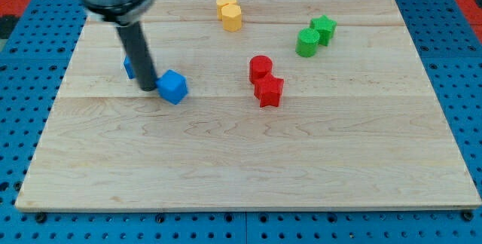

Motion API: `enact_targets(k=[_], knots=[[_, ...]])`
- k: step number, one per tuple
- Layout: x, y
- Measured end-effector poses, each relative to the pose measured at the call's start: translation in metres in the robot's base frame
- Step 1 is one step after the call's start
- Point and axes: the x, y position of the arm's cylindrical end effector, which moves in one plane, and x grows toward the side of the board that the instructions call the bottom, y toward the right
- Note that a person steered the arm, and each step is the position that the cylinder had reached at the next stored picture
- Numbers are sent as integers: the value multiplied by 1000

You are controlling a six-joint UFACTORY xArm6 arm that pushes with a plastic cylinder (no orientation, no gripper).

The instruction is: Push the blue cube vertically down to the green circle

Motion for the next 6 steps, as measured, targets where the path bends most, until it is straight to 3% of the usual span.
enact_targets(k=[2,3,4,5,6], knots=[[38,68],[14,45],[23,97],[94,169],[131,244]])
